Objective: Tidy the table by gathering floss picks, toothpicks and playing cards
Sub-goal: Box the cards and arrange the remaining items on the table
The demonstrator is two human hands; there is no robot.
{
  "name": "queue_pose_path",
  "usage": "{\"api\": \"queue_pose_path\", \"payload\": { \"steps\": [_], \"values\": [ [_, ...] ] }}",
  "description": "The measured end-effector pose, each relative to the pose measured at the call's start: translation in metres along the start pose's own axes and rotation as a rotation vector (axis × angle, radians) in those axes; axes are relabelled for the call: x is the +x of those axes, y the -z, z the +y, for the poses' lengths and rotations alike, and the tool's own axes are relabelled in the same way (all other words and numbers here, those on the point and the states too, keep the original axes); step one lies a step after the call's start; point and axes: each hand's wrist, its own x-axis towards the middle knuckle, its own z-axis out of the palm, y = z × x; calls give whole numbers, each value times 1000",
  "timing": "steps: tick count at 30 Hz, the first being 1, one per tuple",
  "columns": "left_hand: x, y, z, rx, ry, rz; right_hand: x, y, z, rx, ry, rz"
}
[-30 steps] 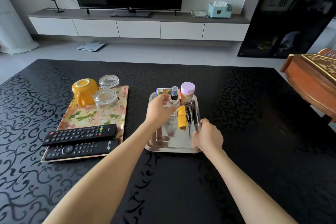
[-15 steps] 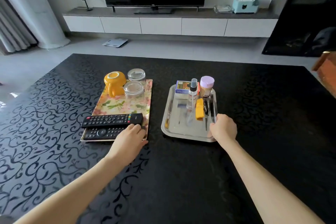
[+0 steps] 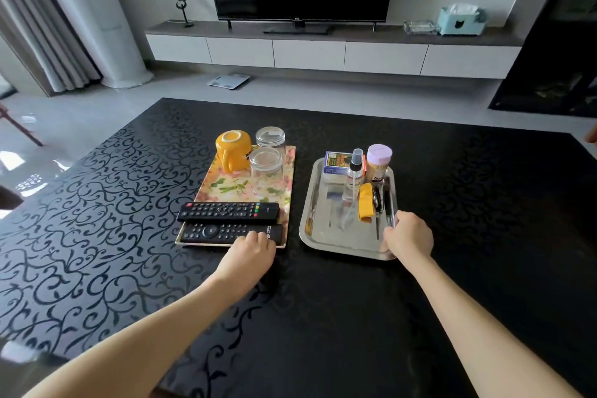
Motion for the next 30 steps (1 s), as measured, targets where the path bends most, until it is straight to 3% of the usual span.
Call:
{"api": "queue_pose_path", "payload": {
  "steps": [11, 20, 30],
  "values": [
    [-6, -4, -9, 32, -122, 24, -14, -7, -12, -21, 31, -26],
    [-25, 2, -15, 7, -139, 152, -23, -9, -10, -52, 39, -33],
    [-35, 0, -22, 32, -203, 48, -48, -17, -9, -19, 37, 2]
  ]
}}
